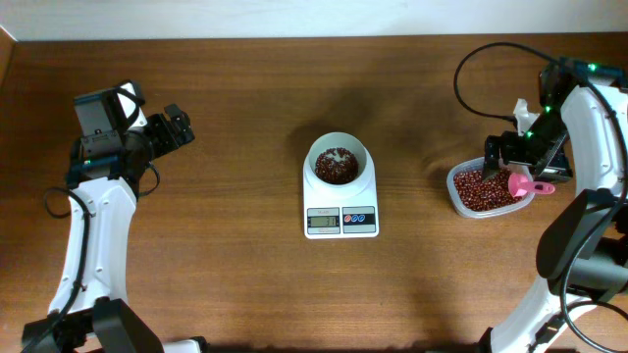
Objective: Scoop item into bowl and weigh 50g on scale
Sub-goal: 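Release the pink scoop in the tub and pull the right gripper away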
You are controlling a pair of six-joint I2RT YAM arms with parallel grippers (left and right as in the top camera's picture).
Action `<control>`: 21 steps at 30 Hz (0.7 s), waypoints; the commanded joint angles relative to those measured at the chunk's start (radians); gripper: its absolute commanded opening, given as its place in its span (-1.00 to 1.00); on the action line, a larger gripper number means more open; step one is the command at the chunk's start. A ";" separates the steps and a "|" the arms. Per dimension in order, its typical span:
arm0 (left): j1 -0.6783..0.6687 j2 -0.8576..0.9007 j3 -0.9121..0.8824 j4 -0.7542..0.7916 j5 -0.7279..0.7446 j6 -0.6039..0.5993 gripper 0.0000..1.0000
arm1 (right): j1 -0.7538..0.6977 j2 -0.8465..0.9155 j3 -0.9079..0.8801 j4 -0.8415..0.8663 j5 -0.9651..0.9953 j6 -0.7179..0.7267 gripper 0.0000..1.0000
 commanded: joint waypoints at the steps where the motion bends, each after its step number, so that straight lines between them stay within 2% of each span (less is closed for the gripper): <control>1: 0.003 0.002 0.014 0.002 -0.008 -0.010 0.98 | -0.023 -0.013 0.019 0.022 0.035 0.017 0.98; 3: 0.003 0.002 0.014 0.002 -0.008 -0.010 0.98 | -0.042 -0.013 0.019 0.061 0.087 0.140 0.98; 7: 0.003 0.002 0.014 0.002 -0.008 -0.010 0.98 | -0.046 -0.013 0.018 0.114 0.090 0.143 0.99; 9: 0.003 0.002 0.014 0.002 -0.008 -0.010 0.98 | -0.046 -0.012 0.018 0.111 0.093 0.142 0.93; 15: 0.003 0.002 0.014 0.002 -0.008 -0.010 0.98 | -0.047 -0.012 0.019 0.210 0.174 0.142 0.98; 18: 0.003 0.002 0.014 0.002 -0.008 -0.010 0.98 | -0.079 -0.017 0.056 0.137 0.211 0.249 0.98; 21: 0.003 0.002 0.014 0.002 -0.008 -0.010 0.98 | -0.165 -0.072 0.131 0.060 0.114 0.247 0.98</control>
